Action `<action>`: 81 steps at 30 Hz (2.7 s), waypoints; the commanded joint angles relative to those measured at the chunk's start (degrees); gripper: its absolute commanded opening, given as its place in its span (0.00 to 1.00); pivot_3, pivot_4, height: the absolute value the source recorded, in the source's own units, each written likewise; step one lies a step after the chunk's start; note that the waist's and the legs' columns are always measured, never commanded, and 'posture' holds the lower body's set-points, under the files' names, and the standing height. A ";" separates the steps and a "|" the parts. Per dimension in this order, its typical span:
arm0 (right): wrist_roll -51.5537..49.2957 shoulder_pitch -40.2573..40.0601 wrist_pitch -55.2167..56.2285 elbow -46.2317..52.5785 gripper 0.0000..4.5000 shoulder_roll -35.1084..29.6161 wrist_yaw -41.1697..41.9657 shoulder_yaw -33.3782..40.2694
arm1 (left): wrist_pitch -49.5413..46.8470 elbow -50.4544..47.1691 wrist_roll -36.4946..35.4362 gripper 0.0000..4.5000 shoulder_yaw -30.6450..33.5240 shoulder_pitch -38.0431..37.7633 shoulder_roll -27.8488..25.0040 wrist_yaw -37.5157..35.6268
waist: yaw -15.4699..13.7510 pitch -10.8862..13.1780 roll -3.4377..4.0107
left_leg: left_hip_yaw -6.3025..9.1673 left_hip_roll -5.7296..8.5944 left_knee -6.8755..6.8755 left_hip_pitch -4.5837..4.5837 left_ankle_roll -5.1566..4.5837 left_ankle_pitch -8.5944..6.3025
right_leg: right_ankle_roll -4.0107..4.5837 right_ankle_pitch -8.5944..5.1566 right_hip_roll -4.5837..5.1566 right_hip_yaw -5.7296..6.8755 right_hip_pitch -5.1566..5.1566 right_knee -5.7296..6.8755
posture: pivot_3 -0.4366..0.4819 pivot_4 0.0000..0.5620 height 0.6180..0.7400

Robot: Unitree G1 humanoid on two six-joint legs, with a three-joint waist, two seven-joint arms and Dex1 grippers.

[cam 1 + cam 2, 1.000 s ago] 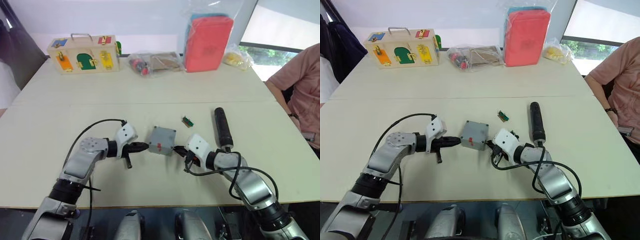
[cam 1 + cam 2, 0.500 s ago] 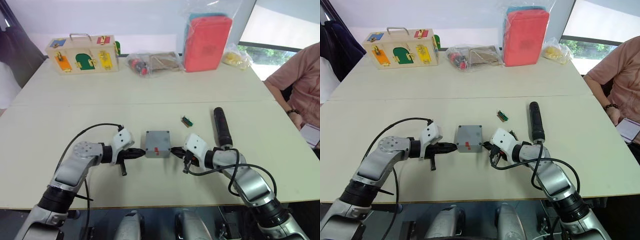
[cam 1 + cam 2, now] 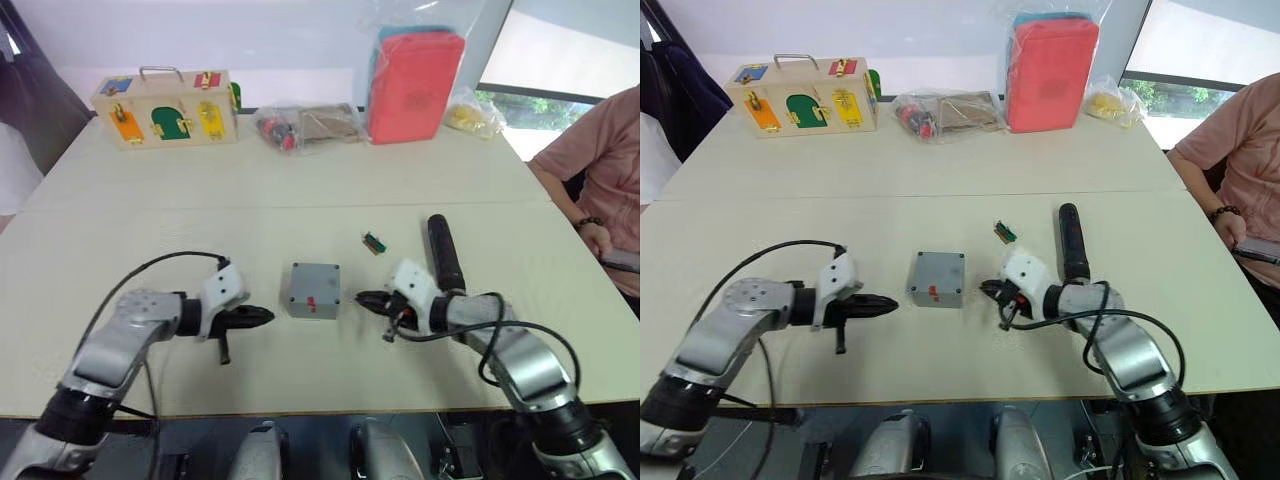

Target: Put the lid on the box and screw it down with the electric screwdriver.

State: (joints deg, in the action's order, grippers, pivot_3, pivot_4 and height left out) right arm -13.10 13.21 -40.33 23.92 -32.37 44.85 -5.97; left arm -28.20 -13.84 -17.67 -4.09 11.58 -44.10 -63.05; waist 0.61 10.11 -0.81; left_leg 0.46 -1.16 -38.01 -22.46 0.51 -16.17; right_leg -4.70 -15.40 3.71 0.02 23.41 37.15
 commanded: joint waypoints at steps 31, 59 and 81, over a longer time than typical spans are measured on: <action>-10.89 -1.36 -13.49 0.53 0.98 2.25 -15.18 13.62 | -9.21 -12.60 -13.70 0.00 4.51 9.51 -0.12 6.52 | 0.08 0.22 0.03 | -0.06 0.18 0.04 0.01 0.00 0.00 | -0.16 0.09 -0.10 -0.04 0.02 -0.02 | 0.48 0.27 0.92; -12.18 0.64 -14.75 0.65 0.01 -0.18 -14.99 13.59 | -10.69 -14.95 -15.43 0.00 5.71 7.16 -2.19 8.20 | 0.05 0.23 0.03 | -0.06 0.17 0.04 0.01 0.00 0.00 | -0.15 0.08 -0.09 -0.04 0.01 -0.02 | 0.48 0.27 0.92; -22.62 15.85 -24.03 8.52 0.01 -1.59 -13.80 11.70 | -8.97 -11.46 -14.18 0.00 6.43 7.57 -3.43 7.36 | 0.15 0.28 0.08 | -0.04 0.16 0.05 0.01 0.00 0.00 | -0.16 0.09 -0.12 -0.03 0.04 -0.01 | 0.48 0.27 0.92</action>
State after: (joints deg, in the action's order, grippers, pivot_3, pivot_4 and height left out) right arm -34.00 26.99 -63.92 30.78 -33.75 30.06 7.14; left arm -38.82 -25.48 -32.42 0.72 18.42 -46.41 -55.15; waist 0.76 10.39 -0.74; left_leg 0.43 -1.01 -37.96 -22.46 0.51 -16.17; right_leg -4.85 -15.32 3.59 0.00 23.45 37.14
